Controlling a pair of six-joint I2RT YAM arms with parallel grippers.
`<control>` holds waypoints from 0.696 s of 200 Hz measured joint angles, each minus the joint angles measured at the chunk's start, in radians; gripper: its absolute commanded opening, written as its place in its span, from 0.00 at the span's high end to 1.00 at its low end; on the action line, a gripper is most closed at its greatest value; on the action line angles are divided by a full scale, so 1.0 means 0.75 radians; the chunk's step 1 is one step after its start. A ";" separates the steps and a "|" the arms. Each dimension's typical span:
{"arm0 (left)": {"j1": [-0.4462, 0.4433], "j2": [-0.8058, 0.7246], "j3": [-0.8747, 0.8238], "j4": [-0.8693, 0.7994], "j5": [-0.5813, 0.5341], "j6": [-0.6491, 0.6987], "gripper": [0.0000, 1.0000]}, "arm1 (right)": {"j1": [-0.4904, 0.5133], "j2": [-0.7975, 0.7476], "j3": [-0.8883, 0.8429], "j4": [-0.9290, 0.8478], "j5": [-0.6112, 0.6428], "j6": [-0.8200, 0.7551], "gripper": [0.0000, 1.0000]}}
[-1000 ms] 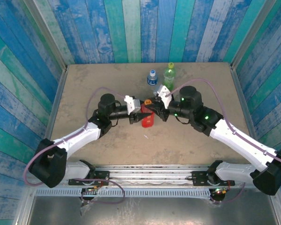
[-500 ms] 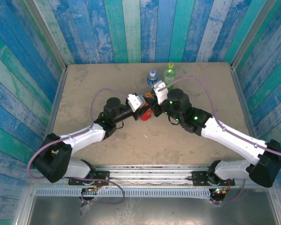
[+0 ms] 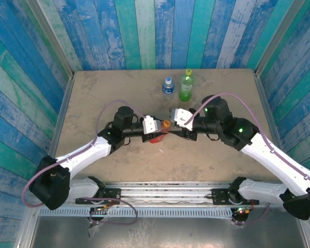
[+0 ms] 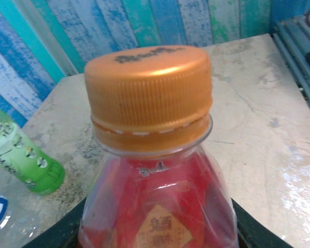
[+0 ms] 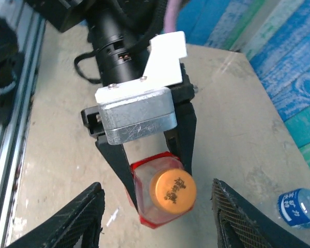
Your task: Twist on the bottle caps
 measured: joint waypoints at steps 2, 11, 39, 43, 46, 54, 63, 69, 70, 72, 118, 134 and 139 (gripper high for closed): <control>0.000 0.000 0.001 -0.006 0.006 0.005 0.54 | 0.001 0.011 0.016 -0.018 -0.002 -0.018 0.47; 0.000 0.000 0.003 -0.024 0.030 0.024 0.54 | 0.007 0.051 0.079 -0.083 -0.004 -0.077 0.48; 0.001 0.000 0.003 -0.069 0.077 0.058 0.54 | 0.025 0.185 0.239 -0.250 -0.012 -0.214 0.50; 0.000 0.000 0.003 -0.071 0.083 0.062 0.54 | 0.025 0.207 0.257 -0.273 -0.012 -0.232 0.50; 0.001 0.000 0.003 -0.072 0.086 0.064 0.54 | 0.025 0.218 0.270 -0.290 -0.012 -0.242 0.51; 0.000 0.000 0.003 -0.073 0.095 0.070 0.54 | 0.026 0.256 0.302 -0.333 -0.012 -0.270 0.51; 0.000 0.000 0.003 -0.073 0.101 0.073 0.54 | 0.026 0.293 0.334 -0.376 -0.012 -0.293 0.52; 0.001 0.000 0.003 -0.073 0.105 0.075 0.54 | 0.026 0.313 0.351 -0.401 -0.011 -0.307 0.53; 0.000 0.000 0.003 -0.073 0.105 0.075 0.54 | 0.026 0.315 0.352 -0.404 -0.011 -0.309 0.53; 0.001 0.000 0.003 -0.073 0.107 0.075 0.54 | 0.026 0.320 0.357 -0.412 -0.011 -0.312 0.53; 0.001 0.000 0.003 -0.078 0.139 0.083 0.54 | 0.026 0.380 0.374 -0.510 -0.003 -0.340 0.67; -0.001 0.000 0.003 -0.082 0.142 0.082 0.54 | 0.026 0.395 0.389 -0.522 -0.003 -0.336 0.72; -0.001 0.000 0.003 -0.082 0.142 0.083 0.54 | 0.026 0.398 0.393 -0.525 -0.002 -0.334 0.74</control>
